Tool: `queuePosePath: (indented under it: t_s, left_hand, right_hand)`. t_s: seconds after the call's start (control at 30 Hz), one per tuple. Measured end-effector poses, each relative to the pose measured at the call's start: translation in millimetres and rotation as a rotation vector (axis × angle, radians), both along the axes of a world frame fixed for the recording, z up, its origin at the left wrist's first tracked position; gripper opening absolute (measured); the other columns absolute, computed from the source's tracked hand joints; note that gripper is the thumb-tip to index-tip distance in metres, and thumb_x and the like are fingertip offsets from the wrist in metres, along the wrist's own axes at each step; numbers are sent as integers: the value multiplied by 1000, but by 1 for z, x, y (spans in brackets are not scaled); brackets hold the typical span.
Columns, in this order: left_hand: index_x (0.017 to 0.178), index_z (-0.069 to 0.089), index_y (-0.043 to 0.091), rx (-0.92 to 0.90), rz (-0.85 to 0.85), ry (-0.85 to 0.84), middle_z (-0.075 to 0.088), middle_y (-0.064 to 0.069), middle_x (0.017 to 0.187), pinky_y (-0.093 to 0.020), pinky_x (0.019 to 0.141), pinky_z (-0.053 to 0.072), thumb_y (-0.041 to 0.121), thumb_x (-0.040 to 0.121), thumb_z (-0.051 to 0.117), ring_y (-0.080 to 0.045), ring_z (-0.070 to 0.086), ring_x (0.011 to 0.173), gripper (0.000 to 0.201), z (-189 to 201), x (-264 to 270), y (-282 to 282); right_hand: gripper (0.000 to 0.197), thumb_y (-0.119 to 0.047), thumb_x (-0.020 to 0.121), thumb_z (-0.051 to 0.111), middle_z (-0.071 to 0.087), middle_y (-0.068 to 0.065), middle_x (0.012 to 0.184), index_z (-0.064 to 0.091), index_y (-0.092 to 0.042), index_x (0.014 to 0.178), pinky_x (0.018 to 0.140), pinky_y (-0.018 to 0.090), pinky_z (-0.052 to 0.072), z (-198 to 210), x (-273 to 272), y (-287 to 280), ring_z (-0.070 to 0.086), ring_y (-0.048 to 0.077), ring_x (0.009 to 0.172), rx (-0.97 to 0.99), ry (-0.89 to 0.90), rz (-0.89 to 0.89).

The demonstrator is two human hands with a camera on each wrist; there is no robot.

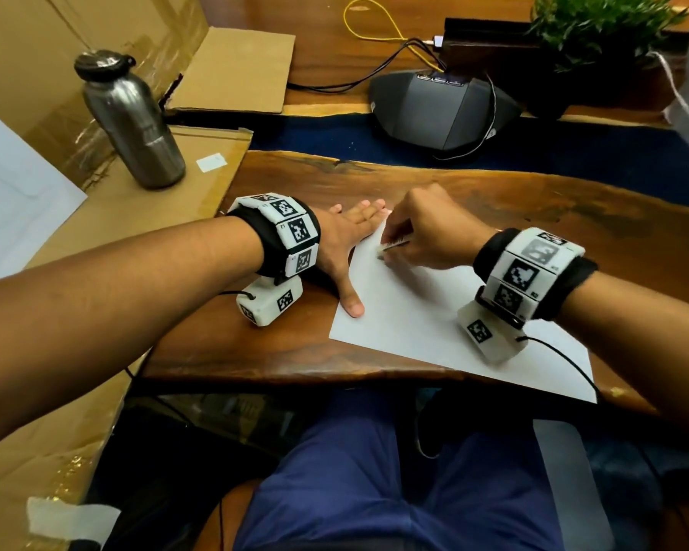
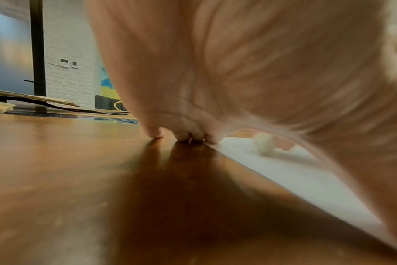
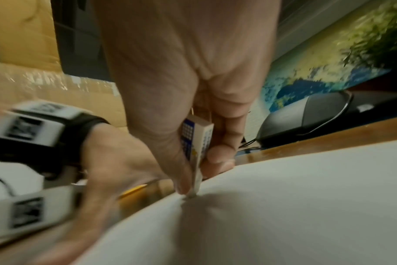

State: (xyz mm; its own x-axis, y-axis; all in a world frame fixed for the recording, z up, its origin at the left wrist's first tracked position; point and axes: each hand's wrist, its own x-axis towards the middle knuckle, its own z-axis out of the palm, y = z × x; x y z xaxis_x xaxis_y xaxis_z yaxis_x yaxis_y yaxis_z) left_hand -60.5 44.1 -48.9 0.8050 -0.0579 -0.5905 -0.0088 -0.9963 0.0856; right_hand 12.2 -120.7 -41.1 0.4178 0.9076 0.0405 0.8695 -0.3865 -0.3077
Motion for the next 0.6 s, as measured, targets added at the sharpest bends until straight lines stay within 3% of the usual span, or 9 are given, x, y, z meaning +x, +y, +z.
queuePosePath:
  t_s: [0.1,0.2,0.3,0.4,0.53,0.6]
  left_hand:
    - [151,-30,22,2,15,-2,-36,6,156,-41,116,-17,69,54,83,-10,-30,142,156,1,0,-2]
    - [151,-28,24,5,-10,-9,-35,3,158,-43,117,-17,75,48,81,-15,-30,145,159,0,1,-1]
    - [151,-30,25,4,16,-4,-35,4,157,-41,115,-17,69,51,82,-14,-29,145,156,2,-2,-3]
    - [151,-29,24,3,-5,-22,-34,3,158,-43,116,-17,71,51,82,-15,-29,146,156,3,-3,-3]
    - [151,-29,21,0,6,-15,-35,4,157,-45,119,-16,75,47,80,-13,-28,145,160,-1,-1,0]
    - [151,-29,21,1,-2,-7,-36,4,157,-46,120,-15,79,40,76,-13,-29,145,164,-1,-1,0]
  right_hand:
    - [11,-23,76,83,76,-7,78,81,-17,85,64,17,50,5,-20,-7,62,5,65,-98,112,111]
    - [12,-24,76,83,77,-4,81,82,-17,87,62,12,46,7,-7,4,65,8,71,-102,89,72]
    - [13,-26,78,81,76,-1,79,81,-15,85,66,22,41,7,17,13,65,15,72,-12,29,-55]
    - [12,-24,77,81,75,-2,78,81,-15,86,65,23,40,5,9,10,65,17,73,-17,0,-25]
    - [11,-27,76,82,75,-9,78,80,-20,85,67,16,50,7,-29,-10,62,-1,63,-139,158,144]
    - [12,-29,75,82,75,-11,78,80,-21,84,69,14,51,6,-35,-12,64,-2,67,-186,209,178]
